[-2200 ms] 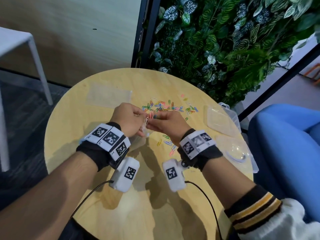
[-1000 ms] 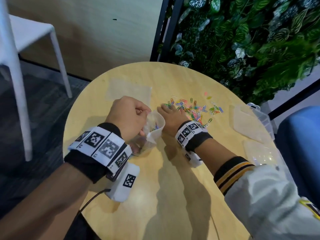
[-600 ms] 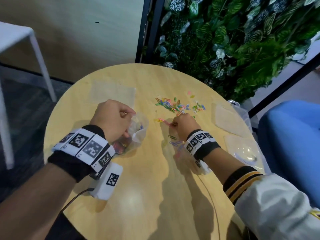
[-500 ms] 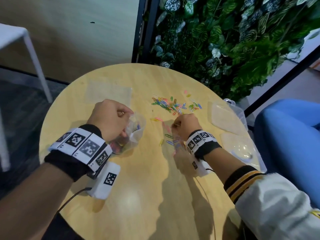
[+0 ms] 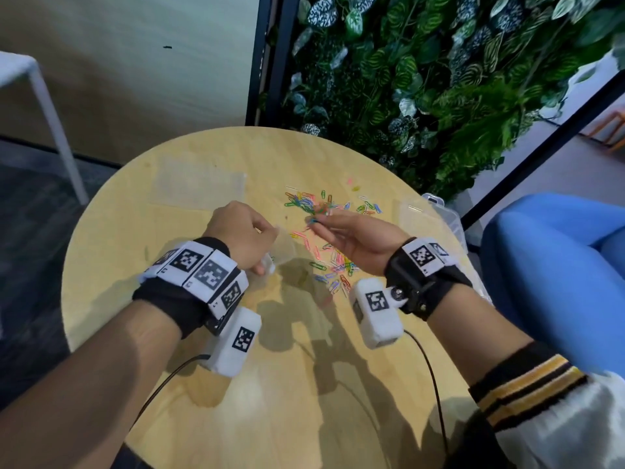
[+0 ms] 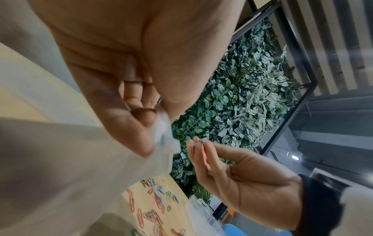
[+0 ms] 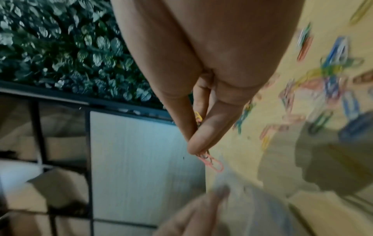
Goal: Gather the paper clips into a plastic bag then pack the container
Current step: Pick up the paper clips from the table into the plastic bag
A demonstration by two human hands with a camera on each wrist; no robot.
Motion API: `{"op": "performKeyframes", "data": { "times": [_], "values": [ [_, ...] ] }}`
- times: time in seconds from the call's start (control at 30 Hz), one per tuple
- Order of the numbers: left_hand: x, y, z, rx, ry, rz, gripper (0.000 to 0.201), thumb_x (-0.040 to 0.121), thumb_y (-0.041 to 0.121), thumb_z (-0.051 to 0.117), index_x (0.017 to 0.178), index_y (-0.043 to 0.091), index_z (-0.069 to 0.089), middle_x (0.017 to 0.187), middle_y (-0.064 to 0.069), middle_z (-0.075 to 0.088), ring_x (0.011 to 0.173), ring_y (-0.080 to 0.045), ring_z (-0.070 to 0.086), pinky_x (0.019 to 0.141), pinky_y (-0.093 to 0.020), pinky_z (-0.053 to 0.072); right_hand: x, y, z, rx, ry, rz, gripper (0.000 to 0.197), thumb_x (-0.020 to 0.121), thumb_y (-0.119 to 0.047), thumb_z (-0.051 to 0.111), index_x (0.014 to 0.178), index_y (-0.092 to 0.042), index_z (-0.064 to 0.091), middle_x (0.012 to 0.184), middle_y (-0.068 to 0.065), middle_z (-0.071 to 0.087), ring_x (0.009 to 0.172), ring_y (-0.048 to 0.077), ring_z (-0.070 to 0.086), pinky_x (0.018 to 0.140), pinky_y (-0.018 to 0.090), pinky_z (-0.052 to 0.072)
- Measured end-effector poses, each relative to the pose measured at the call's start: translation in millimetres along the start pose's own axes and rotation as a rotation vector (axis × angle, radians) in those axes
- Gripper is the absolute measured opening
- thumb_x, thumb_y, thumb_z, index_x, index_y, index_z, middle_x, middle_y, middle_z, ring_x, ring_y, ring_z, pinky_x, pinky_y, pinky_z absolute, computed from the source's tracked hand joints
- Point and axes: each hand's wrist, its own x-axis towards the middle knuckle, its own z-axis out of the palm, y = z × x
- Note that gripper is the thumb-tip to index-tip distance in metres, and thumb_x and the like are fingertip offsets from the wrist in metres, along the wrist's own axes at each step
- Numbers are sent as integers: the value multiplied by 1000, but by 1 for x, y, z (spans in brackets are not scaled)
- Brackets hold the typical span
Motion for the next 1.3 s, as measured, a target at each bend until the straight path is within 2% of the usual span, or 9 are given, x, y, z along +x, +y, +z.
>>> {"op": "performKeyframes", "data": {
  "times": [0.17, 0.43, 0.67, 0.83, 0.93, 1.07, 1.13, 1.2, 1.3],
  "values": [
    [-3, -5, -2, -151, 6, -48, 23, 96, 13, 58, 79, 11, 74, 66, -12, 72, 52, -32, 70, 53, -31, 57, -2, 22, 40, -258, -48, -11, 18, 91, 12, 53, 78, 2, 60, 95, 12, 64, 87, 24, 67, 78, 24, 59],
    [-6, -3, -9, -130, 49, 6, 26, 97, 8, 55, 81, 14, 75, 69, -13, 72, 52, -27, 71, 52, -30, 59, 7, 31, 65, -989, 136, -118, 32, 83, 11, 57, 110, 1, 70, 109, 19, 69, 99, 27, 67, 92, 40, 55],
    [-12, 2, -6, -130, 22, 51, 31, 96, 6, 56, 72, 17, 71, 67, -17, 71, 55, -30, 70, 57, -42, 62, 4, 32, 75, -1700, 259, -349, 20, 84, -7, 60, 91, -15, 77, 99, 12, 70, 80, 22, 68, 68, 27, 53],
    [-13, 1, -9, -108, 69, 47, 27, 96, 6, 55, 79, 7, 77, 69, -15, 73, 55, -28, 72, 60, -45, 62, -5, 30, 77, -1777, 57, -317, 34, 87, 2, 49, 106, -12, 74, 102, 14, 71, 96, 31, 64, 80, 35, 53],
    [-11, 2, -14, -119, 91, 38, 23, 97, 10, 57, 83, 9, 76, 75, -9, 74, 53, -25, 72, 60, -45, 62, -12, 22, 72, -1485, -66, -339, 41, 86, 10, 43, 101, -9, 75, 101, 13, 73, 96, 23, 69, 87, 37, 57],
    [-11, -1, -21, -108, 117, 36, 20, 97, 13, 55, 92, 11, 75, 73, -9, 72, 50, -21, 71, 58, -37, 62, -15, 3, 32, -1092, 86, -413, 29, 95, 3, 45, 110, -3, 70, 109, 14, 69, 85, 19, 67, 70, 29, 61],
    [-11, -2, -23, -100, 126, 40, 20, 97, 11, 55, 93, 11, 74, 72, -10, 72, 49, -20, 70, 58, -37, 62, -12, 0, -5, -1300, 245, -294, 36, 93, -25, 63, 128, -15, 61, 124, 10, 63, 80, 19, 70, 64, 34, 62],
    [-12, -2, -24, -94, 131, 37, 19, 97, 11, 55, 93, 12, 74, 75, -10, 73, 48, -20, 70, 58, -38, 62, -11, 6, -40, -1491, 377, 60, 80, 77, -50, 74, 144, -21, 41, 140, 13, 49, 81, 26, 72, 68, 42, 62],
    [-13, 1, -23, -68, 128, 47, 20, 97, 11, 55, 92, 12, 74, 79, -9, 73, 49, -21, 70, 58, -38, 62, -14, 28, -68, -1647, 411, 299, 119, 48, -78, 73, 147, -25, 31, 144, 18, 39, 114, 39, 58, 92, 51, 52]
  ]
}}
